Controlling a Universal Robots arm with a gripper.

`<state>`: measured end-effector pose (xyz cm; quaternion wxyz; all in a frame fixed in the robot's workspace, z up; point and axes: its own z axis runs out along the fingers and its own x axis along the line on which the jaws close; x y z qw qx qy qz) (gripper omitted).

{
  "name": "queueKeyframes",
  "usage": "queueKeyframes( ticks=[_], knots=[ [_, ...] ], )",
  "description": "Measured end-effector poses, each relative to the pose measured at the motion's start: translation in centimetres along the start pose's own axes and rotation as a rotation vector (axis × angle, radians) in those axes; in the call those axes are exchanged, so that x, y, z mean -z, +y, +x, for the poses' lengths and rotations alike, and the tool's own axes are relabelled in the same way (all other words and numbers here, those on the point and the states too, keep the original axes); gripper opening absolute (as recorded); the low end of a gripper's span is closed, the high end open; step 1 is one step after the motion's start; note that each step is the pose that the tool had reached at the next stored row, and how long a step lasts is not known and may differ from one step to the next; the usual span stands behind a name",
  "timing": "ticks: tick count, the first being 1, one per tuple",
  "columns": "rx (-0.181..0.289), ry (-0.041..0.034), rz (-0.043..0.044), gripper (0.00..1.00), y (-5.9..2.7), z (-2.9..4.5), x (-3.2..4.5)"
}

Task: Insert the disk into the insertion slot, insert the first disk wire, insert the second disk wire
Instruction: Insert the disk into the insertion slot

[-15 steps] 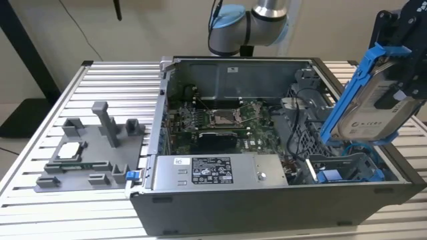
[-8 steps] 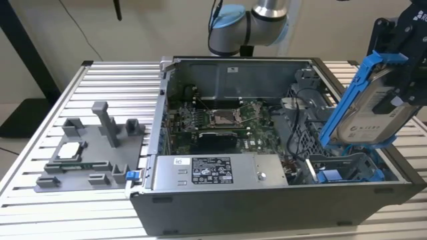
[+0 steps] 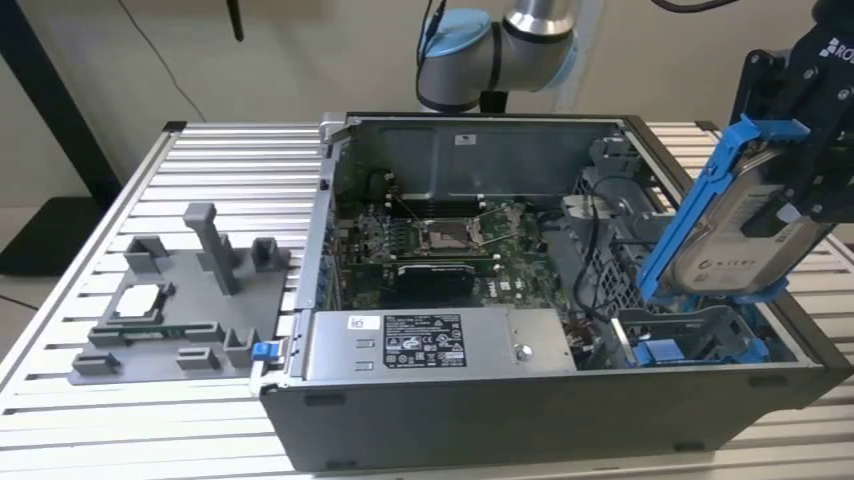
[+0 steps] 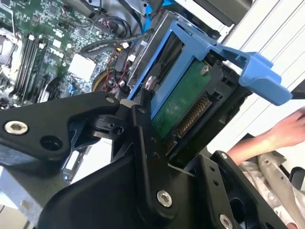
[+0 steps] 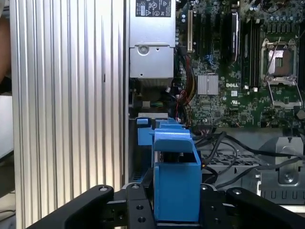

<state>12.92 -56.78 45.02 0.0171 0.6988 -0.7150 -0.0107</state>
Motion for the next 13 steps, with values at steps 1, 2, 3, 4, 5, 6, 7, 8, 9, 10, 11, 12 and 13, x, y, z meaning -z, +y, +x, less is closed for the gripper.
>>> queueKeyframes(
  ticks=[1, 2, 3, 4, 5, 6, 7, 8, 9, 10, 11, 12, 13],
  knots=[
    [0.0, 0.0, 0.0, 0.0, -0.03, 0.0, -0.11],
    [0.0, -0.0001, 0.0, 0.0, -0.06, 0.0, -0.23],
    [0.0, -0.0001, -0.0001, 0.0, -0.09, 0.0, -0.35],
    [0.0, 0.0, 0.0, 0.0, -0.12, -0.01, -0.47],
    [0.0, -0.0001, 0.0, 0.0, -0.14, -0.01, -0.58],
    [0.0, 0.0, 0.0, 0.0, -0.16, -0.01, -0.68],
    [0.0, 0.0, 0.0, 0.0, -0.18, -0.01, -0.79],
    [0.0, -0.0001, 0.0, 0.0, -0.21, -0.01, -0.89],
    [0.0, -0.0001, 0.0, 0.0, -0.23, -0.01, -0.99],
    [0.0, -0.0001, 0.0, 0.0, -0.26, -0.01, -1.1],
    [0.0, 0.0, 0.0, 0.0, -0.28, -0.02, -1.2],
    [0.0, 0.0, 0.0, 0.0, -0.29, -0.02, -1.31],
    [0.0, 0.0, 0.0, 0.0, -0.3, -0.02, -1.41]
  ],
)
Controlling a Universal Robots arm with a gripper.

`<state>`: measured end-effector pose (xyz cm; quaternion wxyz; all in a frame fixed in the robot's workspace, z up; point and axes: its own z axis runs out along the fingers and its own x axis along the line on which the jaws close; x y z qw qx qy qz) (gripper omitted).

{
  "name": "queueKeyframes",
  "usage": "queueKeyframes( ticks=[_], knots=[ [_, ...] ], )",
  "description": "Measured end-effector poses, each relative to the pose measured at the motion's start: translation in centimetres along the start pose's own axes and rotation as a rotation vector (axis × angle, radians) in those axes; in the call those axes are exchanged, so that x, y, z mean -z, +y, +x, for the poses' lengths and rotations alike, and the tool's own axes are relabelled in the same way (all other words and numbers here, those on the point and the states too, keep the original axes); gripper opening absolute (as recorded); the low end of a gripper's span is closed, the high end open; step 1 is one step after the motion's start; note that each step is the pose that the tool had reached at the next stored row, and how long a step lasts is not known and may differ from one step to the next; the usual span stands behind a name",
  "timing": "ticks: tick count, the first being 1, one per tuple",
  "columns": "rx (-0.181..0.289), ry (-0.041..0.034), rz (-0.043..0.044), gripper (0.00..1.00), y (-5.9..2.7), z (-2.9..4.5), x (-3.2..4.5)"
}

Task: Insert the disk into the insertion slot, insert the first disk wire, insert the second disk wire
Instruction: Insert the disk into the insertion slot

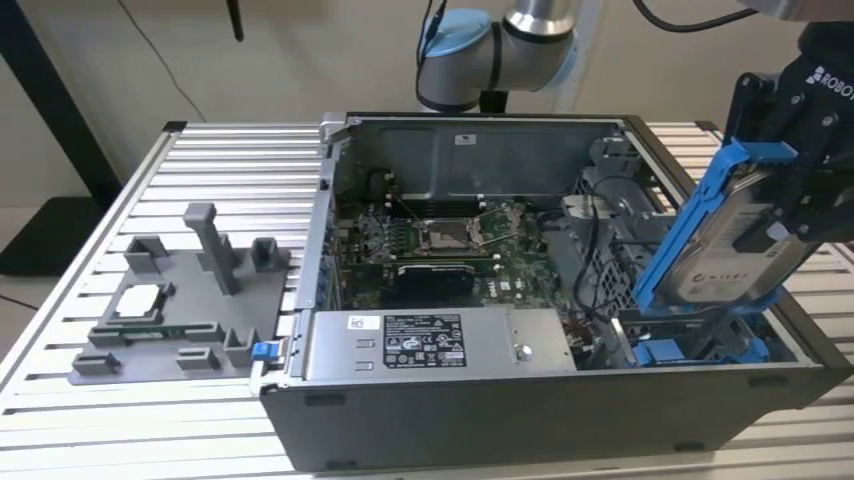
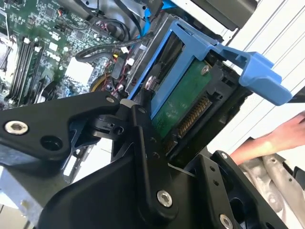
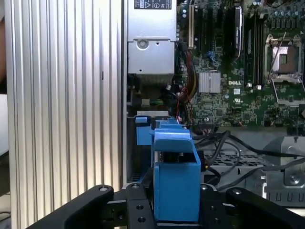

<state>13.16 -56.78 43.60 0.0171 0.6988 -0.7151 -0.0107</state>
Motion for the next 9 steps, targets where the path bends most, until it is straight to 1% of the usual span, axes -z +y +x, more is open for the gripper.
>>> queueKeyframes(
  ticks=[6, 9],
  knots=[
    [0.0, -0.0002, -0.0002, 0.0, -0.05, -0.01, -0.71],
    [0.0, -0.0001, -0.002, 0.0, -0.1, -0.01, -1.09]
  ],
)
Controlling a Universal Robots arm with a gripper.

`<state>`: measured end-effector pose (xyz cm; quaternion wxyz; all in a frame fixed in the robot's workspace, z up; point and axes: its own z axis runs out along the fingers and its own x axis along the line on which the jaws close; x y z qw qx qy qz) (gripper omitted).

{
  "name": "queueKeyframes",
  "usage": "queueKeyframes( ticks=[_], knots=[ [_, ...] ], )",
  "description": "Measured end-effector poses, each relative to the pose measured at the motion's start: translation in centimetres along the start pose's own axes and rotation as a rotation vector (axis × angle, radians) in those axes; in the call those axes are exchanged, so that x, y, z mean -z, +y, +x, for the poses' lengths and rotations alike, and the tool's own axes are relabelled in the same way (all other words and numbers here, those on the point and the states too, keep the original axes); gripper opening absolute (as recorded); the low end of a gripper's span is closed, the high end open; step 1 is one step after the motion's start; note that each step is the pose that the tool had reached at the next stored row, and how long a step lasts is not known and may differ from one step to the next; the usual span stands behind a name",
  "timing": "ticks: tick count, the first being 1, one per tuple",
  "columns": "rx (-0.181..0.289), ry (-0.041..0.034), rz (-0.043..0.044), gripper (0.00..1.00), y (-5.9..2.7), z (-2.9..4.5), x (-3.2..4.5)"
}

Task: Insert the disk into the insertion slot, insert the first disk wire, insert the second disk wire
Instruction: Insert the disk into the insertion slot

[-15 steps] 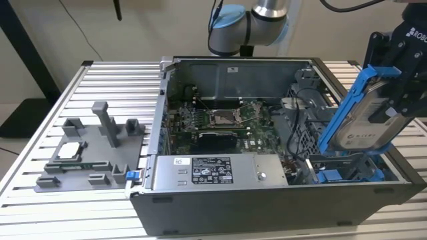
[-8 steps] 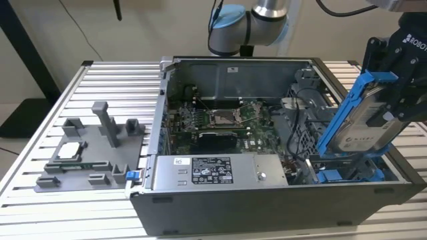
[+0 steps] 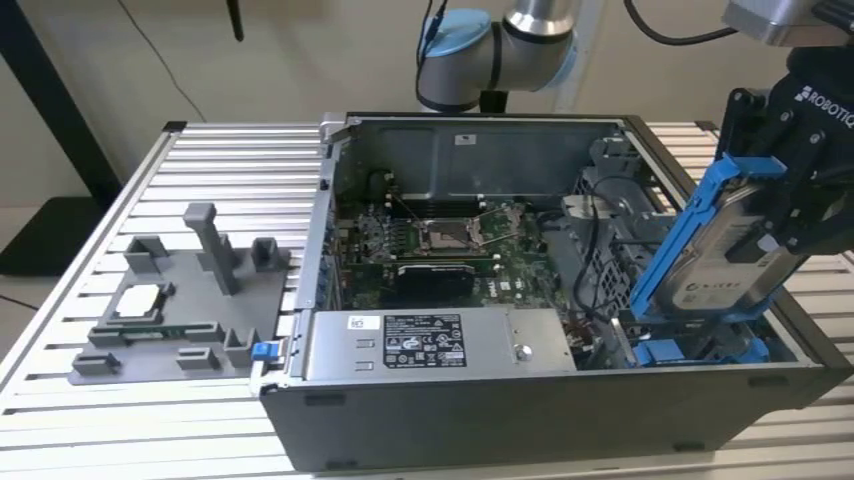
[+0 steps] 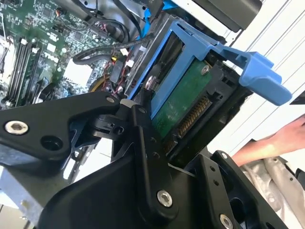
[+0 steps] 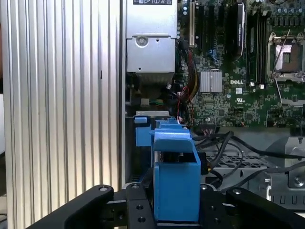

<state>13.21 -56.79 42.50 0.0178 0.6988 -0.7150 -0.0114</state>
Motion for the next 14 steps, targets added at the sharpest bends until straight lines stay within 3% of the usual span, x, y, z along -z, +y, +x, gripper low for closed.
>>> queueKeyframes(
  ticks=[14],
  knots=[
    [0.0, 0.0002, -0.0047, 0.0, -0.18, 0.02, -1.74]
  ],
)
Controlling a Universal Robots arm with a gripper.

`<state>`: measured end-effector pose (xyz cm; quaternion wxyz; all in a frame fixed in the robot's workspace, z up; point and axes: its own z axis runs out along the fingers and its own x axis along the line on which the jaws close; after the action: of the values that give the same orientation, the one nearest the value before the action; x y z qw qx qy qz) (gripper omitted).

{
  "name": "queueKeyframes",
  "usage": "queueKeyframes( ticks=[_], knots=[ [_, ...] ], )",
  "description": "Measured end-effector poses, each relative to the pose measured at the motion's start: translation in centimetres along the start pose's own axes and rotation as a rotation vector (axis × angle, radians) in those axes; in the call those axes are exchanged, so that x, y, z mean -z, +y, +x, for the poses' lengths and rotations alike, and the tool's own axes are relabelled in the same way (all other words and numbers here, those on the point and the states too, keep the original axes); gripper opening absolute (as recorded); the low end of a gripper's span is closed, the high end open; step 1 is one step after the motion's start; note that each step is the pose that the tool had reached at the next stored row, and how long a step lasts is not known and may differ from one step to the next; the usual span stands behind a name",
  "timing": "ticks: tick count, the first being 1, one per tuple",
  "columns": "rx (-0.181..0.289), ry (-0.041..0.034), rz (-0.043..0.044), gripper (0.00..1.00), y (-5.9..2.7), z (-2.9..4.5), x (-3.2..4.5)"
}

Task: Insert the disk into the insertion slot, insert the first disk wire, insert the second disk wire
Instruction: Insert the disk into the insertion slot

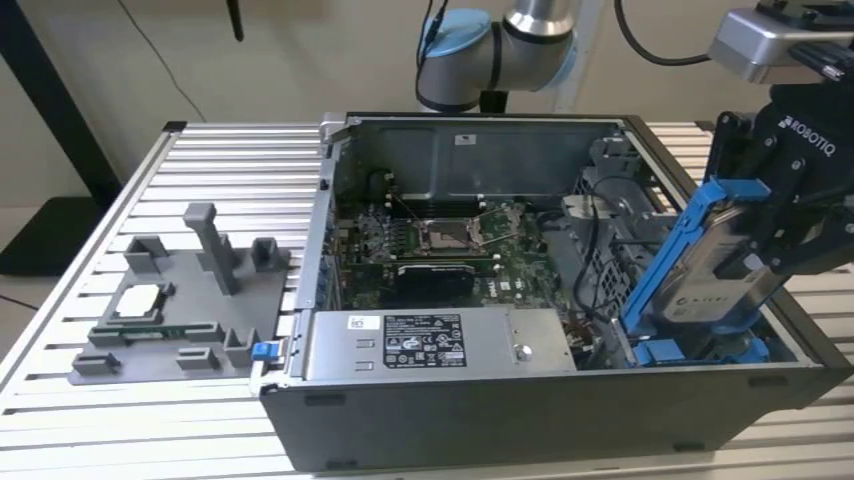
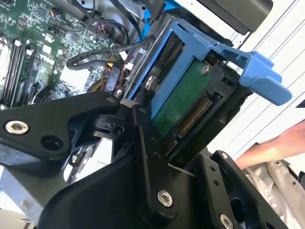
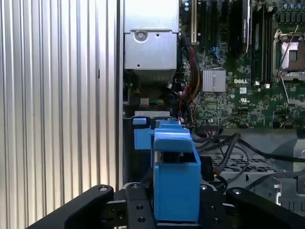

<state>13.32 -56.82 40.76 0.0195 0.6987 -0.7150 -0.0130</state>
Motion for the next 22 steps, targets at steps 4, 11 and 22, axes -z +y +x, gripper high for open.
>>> queueKeyframes(
  ticks=[4, 11, 22],
  knots=[
    [0.0, 0.0, -0.0002, 0.0, -0.02, 0.01, -0.4],
    [0.0, 0.0, -0.0006, 0.0, -0.07, 0.0, -1.48],
    [0.0, 0.0, -0.0013, 0.0, -0.16, -0.02, -3.46]
  ],
)
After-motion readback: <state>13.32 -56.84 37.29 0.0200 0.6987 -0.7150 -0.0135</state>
